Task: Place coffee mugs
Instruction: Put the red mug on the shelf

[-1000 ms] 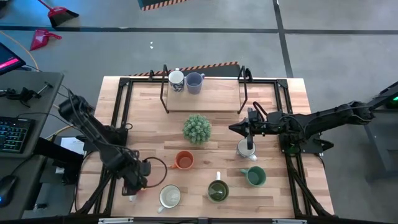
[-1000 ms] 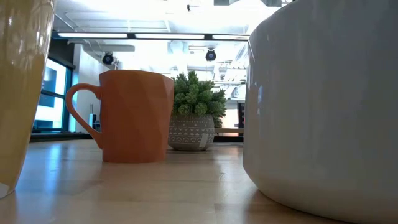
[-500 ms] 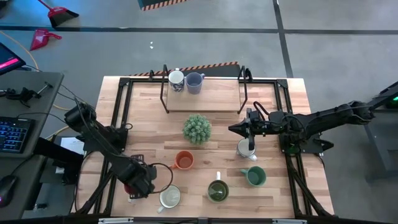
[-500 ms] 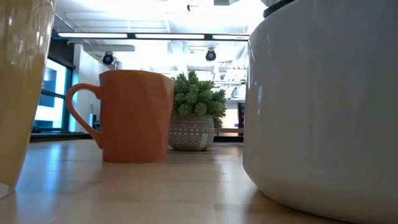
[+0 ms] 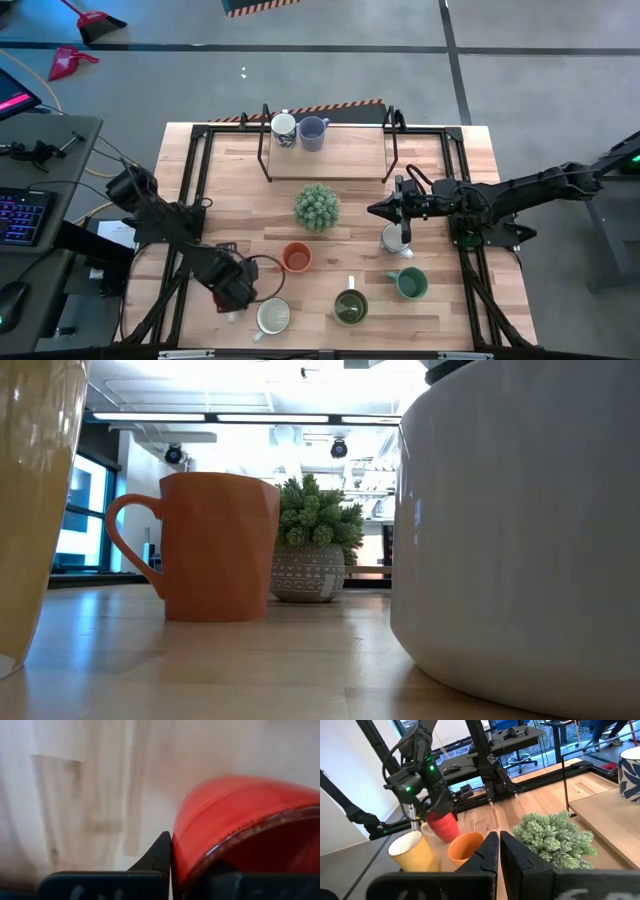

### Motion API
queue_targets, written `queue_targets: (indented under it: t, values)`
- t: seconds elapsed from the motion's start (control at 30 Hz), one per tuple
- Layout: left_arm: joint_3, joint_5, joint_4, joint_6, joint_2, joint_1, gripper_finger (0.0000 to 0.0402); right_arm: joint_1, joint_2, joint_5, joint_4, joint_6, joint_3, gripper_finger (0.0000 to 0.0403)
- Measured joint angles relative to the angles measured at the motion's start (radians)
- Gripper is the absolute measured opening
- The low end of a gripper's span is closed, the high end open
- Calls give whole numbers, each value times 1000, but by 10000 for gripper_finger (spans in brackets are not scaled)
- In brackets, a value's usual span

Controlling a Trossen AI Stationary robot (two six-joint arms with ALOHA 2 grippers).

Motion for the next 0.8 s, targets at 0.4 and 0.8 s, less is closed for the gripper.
queue_targets:
  t: [0.4,0.8]
  values:
    - [18,-66,-140,65,-311,263,4,0,0,-6,0,0,0,0]
    - [365,-173,-172,443,-306,751,4,0,-1,-5,0,22,0,0]
